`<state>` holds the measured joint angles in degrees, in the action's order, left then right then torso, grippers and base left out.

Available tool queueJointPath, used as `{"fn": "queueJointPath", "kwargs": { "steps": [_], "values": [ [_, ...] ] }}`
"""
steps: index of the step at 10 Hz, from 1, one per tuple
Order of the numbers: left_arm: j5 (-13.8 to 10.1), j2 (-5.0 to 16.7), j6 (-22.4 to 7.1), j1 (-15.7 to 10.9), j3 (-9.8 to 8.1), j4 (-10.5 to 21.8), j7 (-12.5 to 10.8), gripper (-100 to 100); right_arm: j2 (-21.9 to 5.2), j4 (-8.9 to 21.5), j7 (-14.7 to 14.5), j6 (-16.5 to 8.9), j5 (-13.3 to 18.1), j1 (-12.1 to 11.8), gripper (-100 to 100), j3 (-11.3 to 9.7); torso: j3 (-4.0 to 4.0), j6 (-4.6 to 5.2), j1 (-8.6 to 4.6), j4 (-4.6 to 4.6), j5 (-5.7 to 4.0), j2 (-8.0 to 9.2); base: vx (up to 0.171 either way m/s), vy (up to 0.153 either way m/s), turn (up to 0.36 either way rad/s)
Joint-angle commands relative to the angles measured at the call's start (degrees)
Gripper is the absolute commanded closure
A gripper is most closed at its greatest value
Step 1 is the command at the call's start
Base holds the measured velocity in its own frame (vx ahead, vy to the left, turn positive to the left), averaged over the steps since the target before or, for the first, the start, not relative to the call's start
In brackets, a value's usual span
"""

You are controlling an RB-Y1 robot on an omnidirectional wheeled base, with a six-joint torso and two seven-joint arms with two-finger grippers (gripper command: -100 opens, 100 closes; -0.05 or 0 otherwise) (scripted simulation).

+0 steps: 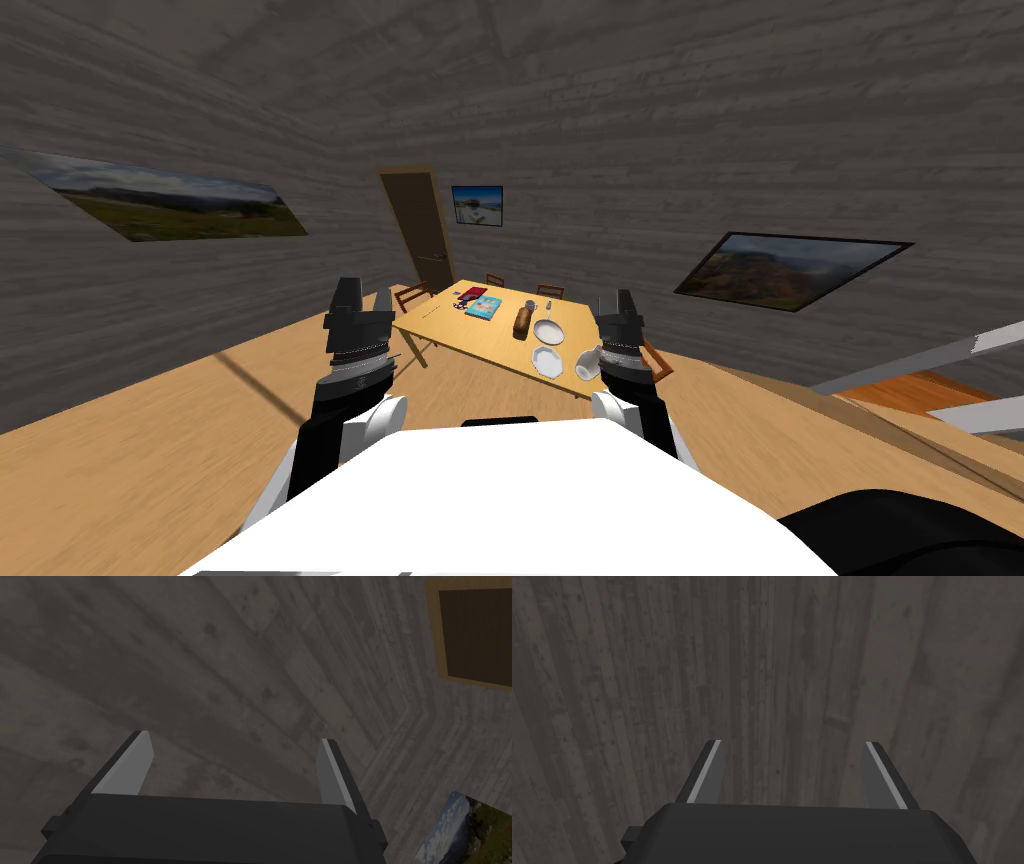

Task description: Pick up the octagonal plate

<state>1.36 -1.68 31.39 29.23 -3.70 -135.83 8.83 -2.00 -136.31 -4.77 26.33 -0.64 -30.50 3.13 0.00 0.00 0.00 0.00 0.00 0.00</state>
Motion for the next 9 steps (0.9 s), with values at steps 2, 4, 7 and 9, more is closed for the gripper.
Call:
{"fn": "queueJointPath", "kwargs": {
  "steps": [2,4,7,9],
  "values": [
    [0.0,0.0,0.0,0.0,0.0,0.0,0.0,0,-2.7,2.7,-1.1,0.0,1.9,-0.1,-100,0.0,-0.01,-0.01,0.05,0.0,0.01,-0.01,0.004,0.028,0.071],
    [0.0,0.0,0.0,0.0,0.0,0.0,0.0,0,-4.5,5.5,-2.4,0.0,3.9,-0.2,-100,0.0,-0.01,-0.01,0.16,-0.01,0.03,-0.02,0.01,0.054,0.09],
    [0.0,0.0,0.0,0.0,0.01,0.0,0.0,0,-7.5,10.7,-4.8,0.0,7.9,-0.5,-100,0.0,-0.03,-0.01,0.22,-0.02,0.05,-0.05,0.013,0.066,0.116],
    [0.0,0.0,0.0,0.0,0.01,0.0,0.0,0,-9.6,14.6,-6.8,0.0,11.1,-0.7,-100,0.0,-0.06,-0.01,0.27,-0.02,0.06,-0.1,0.026,0.075,0.134]
  ]
}}
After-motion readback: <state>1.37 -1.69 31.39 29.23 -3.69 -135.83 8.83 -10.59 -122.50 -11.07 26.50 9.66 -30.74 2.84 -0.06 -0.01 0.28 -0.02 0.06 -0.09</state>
